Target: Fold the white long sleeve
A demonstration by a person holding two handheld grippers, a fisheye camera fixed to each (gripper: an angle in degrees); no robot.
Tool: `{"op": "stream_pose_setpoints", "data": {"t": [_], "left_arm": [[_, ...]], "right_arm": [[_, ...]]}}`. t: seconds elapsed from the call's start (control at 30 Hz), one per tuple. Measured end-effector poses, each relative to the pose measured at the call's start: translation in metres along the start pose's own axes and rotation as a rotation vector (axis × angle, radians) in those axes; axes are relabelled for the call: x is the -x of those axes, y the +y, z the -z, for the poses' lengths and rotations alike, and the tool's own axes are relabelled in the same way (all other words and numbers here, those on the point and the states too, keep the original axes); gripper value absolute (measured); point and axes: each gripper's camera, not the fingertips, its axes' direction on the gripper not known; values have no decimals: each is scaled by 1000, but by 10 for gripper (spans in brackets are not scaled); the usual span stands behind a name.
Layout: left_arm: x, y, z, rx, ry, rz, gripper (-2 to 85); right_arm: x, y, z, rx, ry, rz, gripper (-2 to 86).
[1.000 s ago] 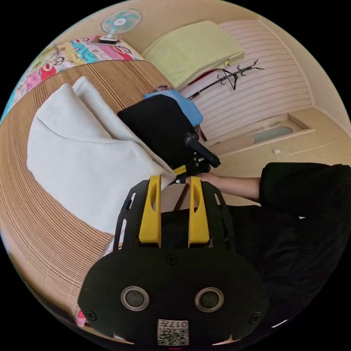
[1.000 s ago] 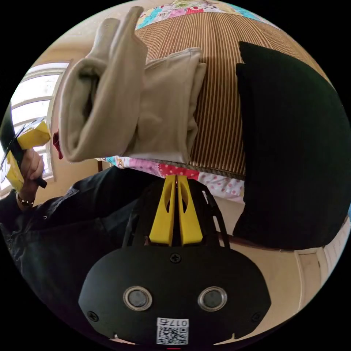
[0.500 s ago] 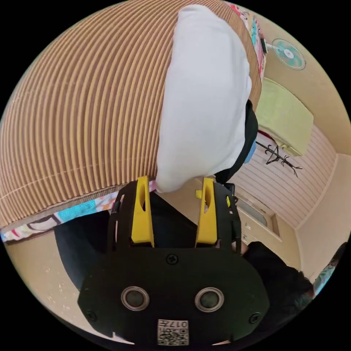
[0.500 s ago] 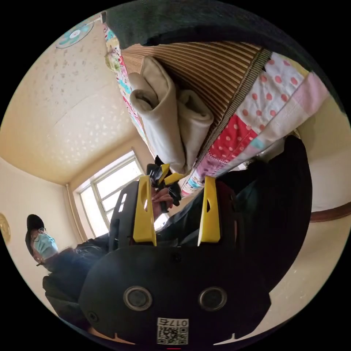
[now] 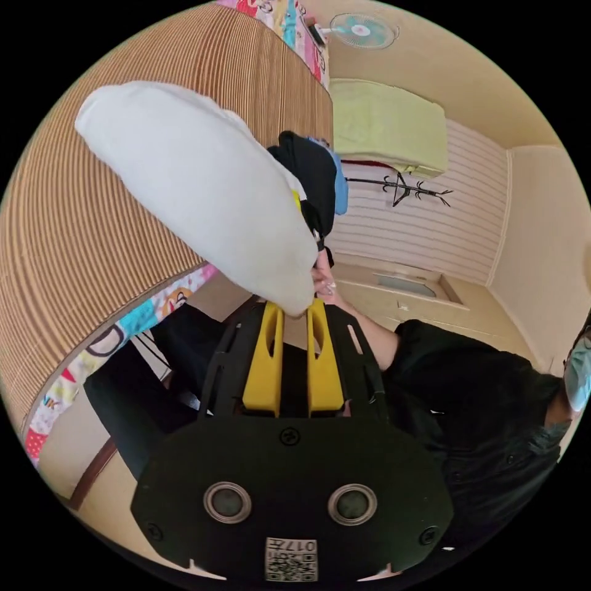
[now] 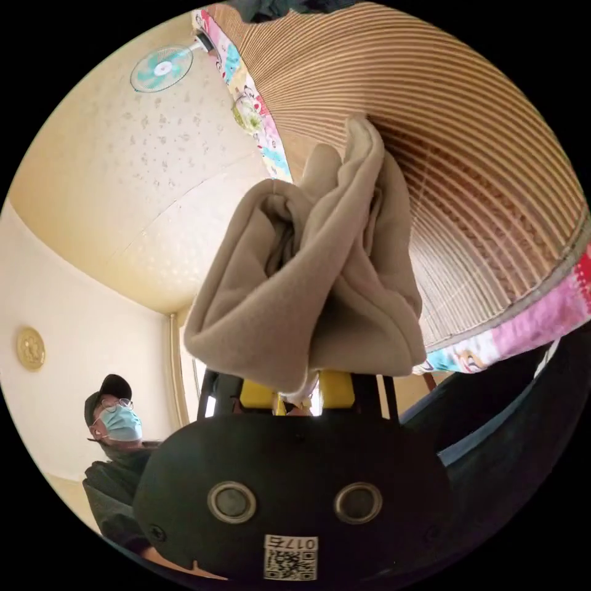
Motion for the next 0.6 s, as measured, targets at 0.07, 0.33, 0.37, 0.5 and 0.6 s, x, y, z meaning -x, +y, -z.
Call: {"op": "stream_pose_setpoints", "data": {"t": [0.07,0.33,0.37,0.5,0.6], "left_arm": [[4,28,49,-85,9,-2,96],[91,233,209,-630,132,232,102],[96,249,212,-665,125,254,102],[132,337,212,-886,142,390,102],[154,368,194,-986,174,447,101]], "right_arm": [[9,-3,-72,86,-10,28,115],[-22,46,-383,310,-124,44,111],[-41,61,-416,326,-98,28,110],[-161,133,-483,461,129,-212,105],[-246,199,-491,813,351,-332,66]]}}
